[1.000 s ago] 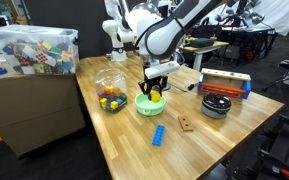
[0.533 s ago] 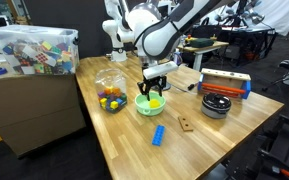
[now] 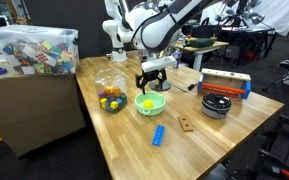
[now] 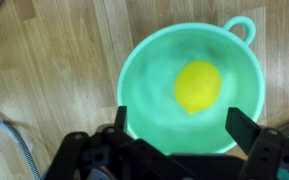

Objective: Put the lemon inside the green pot

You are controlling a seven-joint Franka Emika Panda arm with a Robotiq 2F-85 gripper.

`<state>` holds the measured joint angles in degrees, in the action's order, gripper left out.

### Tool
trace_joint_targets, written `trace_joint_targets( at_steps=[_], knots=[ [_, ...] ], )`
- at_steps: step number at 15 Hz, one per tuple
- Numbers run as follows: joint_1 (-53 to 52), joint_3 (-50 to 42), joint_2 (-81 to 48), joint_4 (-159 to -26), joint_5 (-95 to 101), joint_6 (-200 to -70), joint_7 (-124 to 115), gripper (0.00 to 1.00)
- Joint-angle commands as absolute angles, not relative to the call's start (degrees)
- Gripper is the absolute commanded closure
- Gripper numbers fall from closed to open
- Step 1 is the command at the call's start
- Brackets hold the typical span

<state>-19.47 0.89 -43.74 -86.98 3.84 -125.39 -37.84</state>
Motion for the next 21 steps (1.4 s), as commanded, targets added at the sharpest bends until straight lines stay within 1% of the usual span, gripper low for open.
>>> trace_joint_targets(
  at_steps=[1,3,10,13,21],
  knots=[
    [-18.4,0.9,-40.4,-90.7,2.5,-125.8,-37.2,0.0],
    [-17.6,1.1,-38.2,-93.8,2.1,-126.4,-36.5,0.0],
    [-14.0,4.7,-23.8,-113.5,-4.7,-126.2,-25.4,0.0],
    [-12.7,5.6,-18.2,-119.9,-7.7,-125.2,-21.1,0.0],
    [-7.6,4.7,-4.1,-130.1,-19.7,-121.2,-13.9,0.0]
  ],
)
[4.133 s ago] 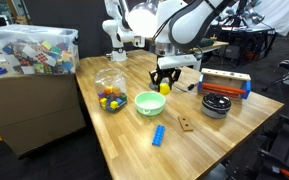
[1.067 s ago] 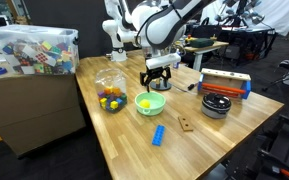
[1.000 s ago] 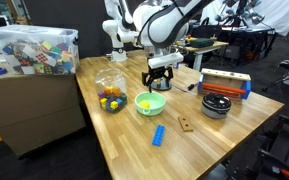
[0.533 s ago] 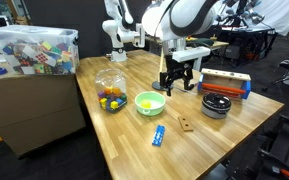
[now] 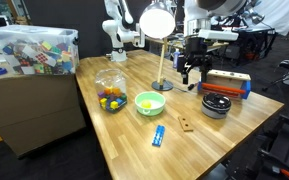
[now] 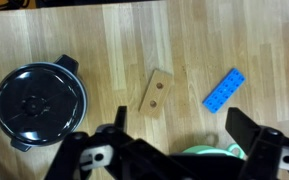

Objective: Put the lemon inside the green pot

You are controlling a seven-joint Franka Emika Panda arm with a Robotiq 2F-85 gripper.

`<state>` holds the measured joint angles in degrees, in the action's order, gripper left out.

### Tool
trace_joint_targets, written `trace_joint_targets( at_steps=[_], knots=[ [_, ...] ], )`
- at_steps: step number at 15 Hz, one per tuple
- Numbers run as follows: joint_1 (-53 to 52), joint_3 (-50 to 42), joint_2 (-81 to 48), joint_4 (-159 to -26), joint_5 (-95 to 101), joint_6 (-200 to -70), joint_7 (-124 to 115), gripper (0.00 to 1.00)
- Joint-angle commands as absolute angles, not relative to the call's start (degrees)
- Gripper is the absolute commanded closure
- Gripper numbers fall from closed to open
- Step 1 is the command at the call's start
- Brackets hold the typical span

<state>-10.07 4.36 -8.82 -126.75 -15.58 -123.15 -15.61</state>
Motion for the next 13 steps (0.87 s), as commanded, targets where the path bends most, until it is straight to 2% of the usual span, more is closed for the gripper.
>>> trace_joint_targets(
  at_steps=[1,13],
  knots=[
    [-6.9,4.2,-2.5,-131.1,-20.5,-120.4,-14.4,0.0],
    [-5.4,3.5,-0.3,-132.2,-19.9,-118.8,-16.0,0.0]
  ],
)
